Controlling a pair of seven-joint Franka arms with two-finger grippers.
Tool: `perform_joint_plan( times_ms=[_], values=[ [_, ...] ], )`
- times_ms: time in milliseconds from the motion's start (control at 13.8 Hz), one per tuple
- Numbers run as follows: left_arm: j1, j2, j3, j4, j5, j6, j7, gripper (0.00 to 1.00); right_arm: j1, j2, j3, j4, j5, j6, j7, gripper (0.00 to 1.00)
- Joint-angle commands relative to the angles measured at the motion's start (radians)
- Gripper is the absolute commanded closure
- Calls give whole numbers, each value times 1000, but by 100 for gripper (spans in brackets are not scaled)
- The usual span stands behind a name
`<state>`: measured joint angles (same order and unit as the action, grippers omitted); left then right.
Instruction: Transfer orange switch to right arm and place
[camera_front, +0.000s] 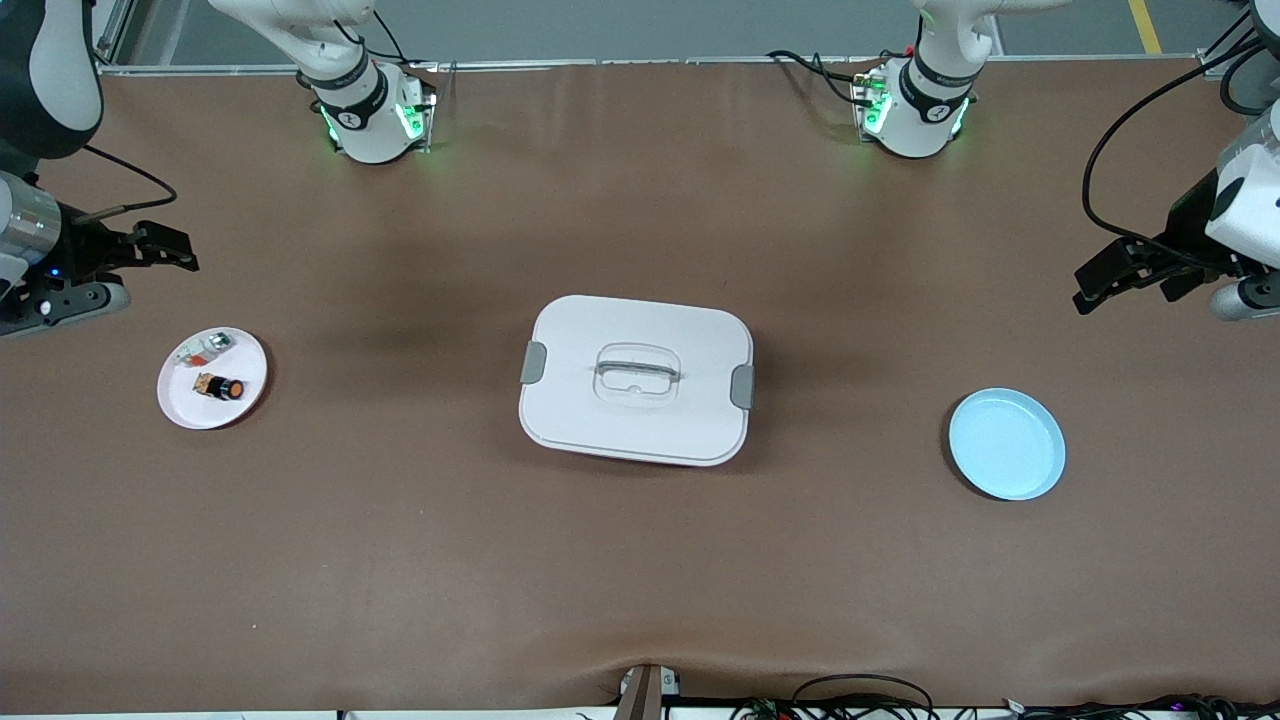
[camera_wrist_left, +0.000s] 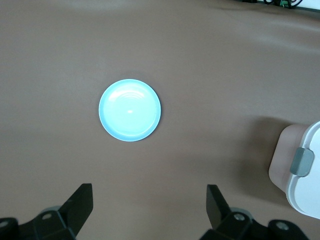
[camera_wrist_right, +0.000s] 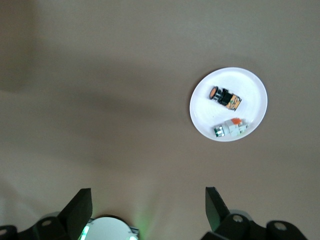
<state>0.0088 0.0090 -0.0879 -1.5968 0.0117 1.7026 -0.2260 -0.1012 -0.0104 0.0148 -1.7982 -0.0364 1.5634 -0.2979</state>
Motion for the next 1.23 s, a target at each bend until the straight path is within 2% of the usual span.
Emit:
perform_joint_plan(
  times_ms=[0, 290, 507, 796, 1158],
  values=[
    [-9, -8, 14, 14, -12, -24, 17, 0, 20, 15, -7, 56, 7, -31, 86, 0],
    [-9, -8, 11, 14, -12, -34, 19, 0, 21, 24, -7, 89, 13, -38, 105, 0],
    [-9, -18, 10, 14, -12, -35, 19, 0, 21, 59, -9, 233, 13, -94, 103, 0],
    [-13, -32, 2, 11, 1, -35, 17, 0, 14, 61, -12, 316, 12, -97, 112, 0],
    [-6, -76, 4, -23, -4, -35, 94, 0, 43, 52, -7, 318, 10, -160, 282, 0]
  ],
)
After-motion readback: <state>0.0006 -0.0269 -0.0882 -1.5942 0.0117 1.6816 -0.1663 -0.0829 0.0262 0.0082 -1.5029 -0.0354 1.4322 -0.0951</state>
